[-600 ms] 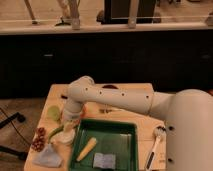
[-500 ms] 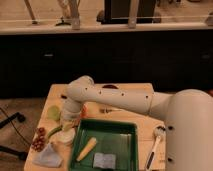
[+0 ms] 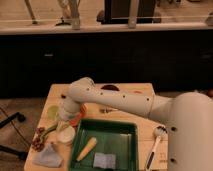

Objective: Place pepper in paper cup

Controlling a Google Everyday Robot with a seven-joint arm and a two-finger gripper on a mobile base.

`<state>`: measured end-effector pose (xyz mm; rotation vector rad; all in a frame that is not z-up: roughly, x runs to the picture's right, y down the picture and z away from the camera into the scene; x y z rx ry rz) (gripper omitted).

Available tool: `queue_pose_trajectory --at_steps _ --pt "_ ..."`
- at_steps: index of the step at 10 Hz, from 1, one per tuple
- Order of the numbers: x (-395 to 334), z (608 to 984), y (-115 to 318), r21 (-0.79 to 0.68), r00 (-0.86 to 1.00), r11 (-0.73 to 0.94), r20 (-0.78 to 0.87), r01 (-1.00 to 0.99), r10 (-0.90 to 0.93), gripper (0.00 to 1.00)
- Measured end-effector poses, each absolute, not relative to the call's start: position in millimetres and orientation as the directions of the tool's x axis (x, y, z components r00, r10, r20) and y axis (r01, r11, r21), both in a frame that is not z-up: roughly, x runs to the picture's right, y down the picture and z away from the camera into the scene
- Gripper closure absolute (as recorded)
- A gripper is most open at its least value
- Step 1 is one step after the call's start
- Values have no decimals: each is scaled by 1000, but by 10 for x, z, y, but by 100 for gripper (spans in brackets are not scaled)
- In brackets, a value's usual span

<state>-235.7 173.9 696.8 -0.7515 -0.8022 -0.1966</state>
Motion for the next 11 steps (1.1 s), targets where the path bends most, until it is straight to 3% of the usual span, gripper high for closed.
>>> queue_pose_trajectory --at_steps 6,11 --pt "-2345 6838 1847 -546 599 756 757 360 261 96" --pt "-2264 6961 1915 -564 535 769 767 300 354 96"
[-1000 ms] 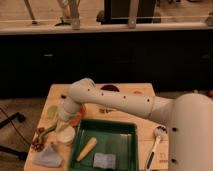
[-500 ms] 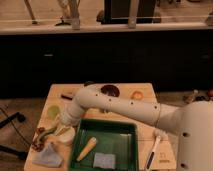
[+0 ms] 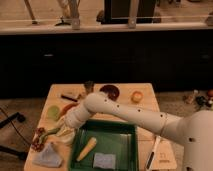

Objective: Place pepper in paper cup

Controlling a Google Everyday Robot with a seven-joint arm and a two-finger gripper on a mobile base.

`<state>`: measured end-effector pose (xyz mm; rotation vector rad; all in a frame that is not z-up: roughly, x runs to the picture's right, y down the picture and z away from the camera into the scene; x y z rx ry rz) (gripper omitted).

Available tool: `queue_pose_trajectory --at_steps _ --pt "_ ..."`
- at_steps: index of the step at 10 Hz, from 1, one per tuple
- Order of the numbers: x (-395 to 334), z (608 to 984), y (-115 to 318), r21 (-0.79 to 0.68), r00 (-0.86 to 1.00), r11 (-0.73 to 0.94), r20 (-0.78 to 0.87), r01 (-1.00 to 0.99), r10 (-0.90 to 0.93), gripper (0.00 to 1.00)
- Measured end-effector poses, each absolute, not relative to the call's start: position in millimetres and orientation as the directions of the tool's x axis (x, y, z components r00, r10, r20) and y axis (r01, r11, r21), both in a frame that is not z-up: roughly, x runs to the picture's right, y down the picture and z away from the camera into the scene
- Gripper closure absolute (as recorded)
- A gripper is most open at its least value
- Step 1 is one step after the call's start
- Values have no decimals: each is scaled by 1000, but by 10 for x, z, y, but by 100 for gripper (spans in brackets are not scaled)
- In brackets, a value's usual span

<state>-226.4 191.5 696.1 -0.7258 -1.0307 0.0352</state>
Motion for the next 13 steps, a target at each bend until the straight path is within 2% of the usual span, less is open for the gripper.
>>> queue_pose_trajectory --at_steps 7,9,13 --pt "-2177 7096 1957 -579 506 771 764 265 400 96" --pt "-2156 7107 1960 -585 503 768 762 262 409 86" --pt "-2130 7102 1947 -589 493 765 762 261 419 46"
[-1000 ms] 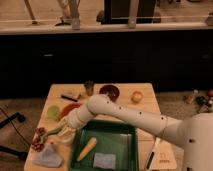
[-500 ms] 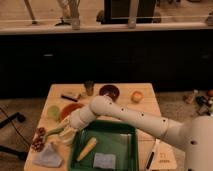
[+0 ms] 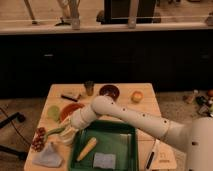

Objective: Place pepper in paper cup

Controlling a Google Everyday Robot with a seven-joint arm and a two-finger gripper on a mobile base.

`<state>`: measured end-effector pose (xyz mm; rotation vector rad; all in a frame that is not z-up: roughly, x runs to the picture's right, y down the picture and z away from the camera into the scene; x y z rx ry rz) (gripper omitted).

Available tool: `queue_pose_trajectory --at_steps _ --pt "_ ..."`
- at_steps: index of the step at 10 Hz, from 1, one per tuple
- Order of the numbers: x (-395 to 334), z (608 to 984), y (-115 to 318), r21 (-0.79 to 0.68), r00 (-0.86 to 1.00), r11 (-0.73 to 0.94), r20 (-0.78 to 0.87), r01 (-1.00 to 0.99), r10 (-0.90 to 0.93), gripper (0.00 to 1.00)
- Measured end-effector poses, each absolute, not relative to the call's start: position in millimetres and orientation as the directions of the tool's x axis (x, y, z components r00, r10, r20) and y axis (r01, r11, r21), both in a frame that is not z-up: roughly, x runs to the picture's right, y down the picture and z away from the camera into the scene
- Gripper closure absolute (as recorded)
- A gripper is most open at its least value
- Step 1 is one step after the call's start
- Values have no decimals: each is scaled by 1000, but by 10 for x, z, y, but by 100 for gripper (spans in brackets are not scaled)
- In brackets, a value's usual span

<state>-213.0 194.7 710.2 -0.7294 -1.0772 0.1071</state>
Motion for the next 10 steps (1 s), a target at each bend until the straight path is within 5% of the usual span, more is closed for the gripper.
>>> queue_pose_trajectory --at_steps 3,10 --pt "-2121 7091 1935 -588 485 765 766 265 421 21" --pt "-2122 7062 1890 -569 467 772 784 282 408 21"
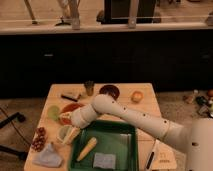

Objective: Place pepper in paper cup

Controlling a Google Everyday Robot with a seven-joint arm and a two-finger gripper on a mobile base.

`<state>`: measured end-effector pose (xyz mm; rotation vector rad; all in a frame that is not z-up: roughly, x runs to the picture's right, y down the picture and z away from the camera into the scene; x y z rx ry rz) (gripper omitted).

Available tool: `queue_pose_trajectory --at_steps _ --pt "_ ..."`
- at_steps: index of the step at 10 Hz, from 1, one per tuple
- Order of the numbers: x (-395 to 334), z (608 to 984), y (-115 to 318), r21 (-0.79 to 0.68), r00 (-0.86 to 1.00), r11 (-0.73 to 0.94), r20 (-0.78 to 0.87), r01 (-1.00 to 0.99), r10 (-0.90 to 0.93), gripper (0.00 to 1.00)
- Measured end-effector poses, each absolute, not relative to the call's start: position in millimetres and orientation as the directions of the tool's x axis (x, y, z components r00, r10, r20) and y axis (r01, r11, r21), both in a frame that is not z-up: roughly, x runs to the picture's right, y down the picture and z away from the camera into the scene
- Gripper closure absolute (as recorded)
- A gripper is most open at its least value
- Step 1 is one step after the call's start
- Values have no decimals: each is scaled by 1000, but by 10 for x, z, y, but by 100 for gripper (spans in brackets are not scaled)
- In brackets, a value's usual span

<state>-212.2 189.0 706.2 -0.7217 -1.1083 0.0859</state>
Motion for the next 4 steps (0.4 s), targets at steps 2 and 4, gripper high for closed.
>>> queue_pose_trajectory --at_steps 2,4 --pt "-2087 7028 1860 -556 463 776 795 297 393 21" --pt "-1946 6988 1834 -541 446 778 810 319 380 21"
